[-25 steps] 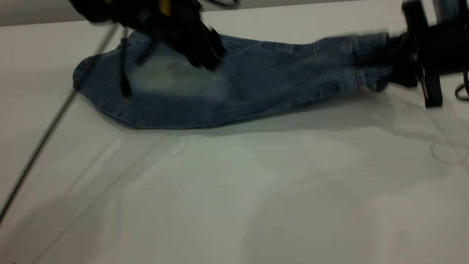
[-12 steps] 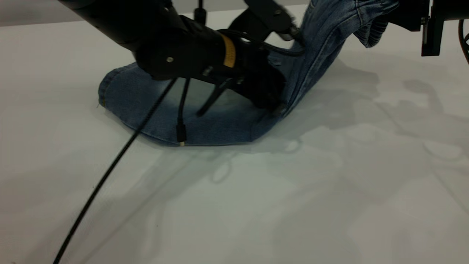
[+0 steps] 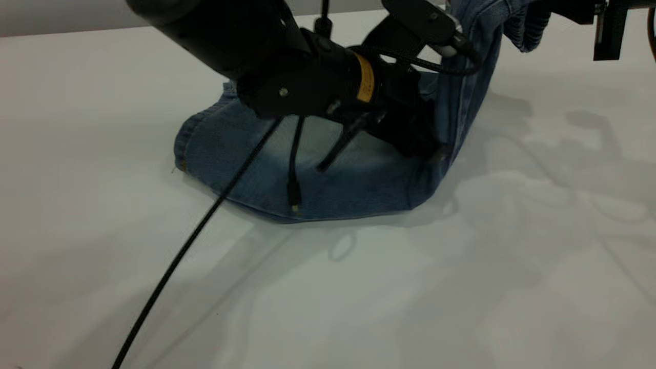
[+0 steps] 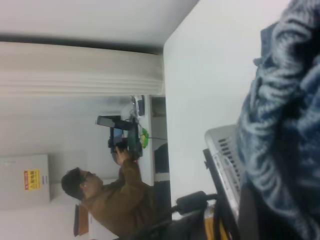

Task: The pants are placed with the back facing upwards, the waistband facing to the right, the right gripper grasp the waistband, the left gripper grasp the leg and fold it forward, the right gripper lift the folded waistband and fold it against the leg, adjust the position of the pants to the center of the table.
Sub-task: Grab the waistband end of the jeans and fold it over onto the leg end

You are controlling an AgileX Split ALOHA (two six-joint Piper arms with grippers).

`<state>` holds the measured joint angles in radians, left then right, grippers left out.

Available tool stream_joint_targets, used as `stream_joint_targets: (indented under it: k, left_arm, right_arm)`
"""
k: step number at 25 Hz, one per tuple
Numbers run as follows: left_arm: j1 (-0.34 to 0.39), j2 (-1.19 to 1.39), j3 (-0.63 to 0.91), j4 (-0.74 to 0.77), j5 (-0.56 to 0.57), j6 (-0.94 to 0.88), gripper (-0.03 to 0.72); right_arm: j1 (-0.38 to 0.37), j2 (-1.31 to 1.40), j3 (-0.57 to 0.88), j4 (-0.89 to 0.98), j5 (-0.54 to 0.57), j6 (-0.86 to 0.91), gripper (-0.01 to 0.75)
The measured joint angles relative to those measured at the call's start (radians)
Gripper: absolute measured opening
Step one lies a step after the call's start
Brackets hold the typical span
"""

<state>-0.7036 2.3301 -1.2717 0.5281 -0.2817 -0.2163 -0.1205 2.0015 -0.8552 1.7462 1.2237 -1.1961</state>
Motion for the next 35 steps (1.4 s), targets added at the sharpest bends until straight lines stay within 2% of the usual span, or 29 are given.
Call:
stream_joint_targets:
  k: [6, 13, 17, 23, 28, 32, 35]
  left_arm:
    - [0.035, -0.063, 0.003, -0.004, 0.173, 0.001, 0.372]
    - [0.036, -0.124, 0.003, 0.029, 0.37, 0.041, 0.372]
    - [0.09, -0.111, 0.033, 0.023, 0.451, 0.05, 0.372]
    - [0.08, -0.064, 0.044, 0.022, 0.349, 0.054, 0.372]
    - [0.043, -0.056, 0.043, 0.022, 0.296, 0.055, 0.372]
    - [0.031, -0.058, 0.043, 0.022, 0.318, 0.051, 0.372]
    - [0.033, -0.082, 0.043, 0.021, 0.341, 0.049, 0.372]
  right_arm:
    - [-0.01, 0.0, 0.0, 0.0, 0.001, 0.0, 0.066]
    - [-0.019, 0.0, 0.0, 0.001, -0.004, -0.004, 0.066]
    - [-0.019, -0.01, 0.0, -0.003, -0.003, -0.012, 0.066]
    - [-0.017, -0.051, 0.0, -0.005, -0.003, -0.026, 0.066]
    - [0.032, -0.061, 0.0, 0.0, -0.004, -0.031, 0.066]
    - [0.096, -0.061, 0.0, 0.0, -0.002, -0.044, 0.066]
    - [0.111, -0.061, 0.0, -0.001, 0.0, -0.045, 0.066]
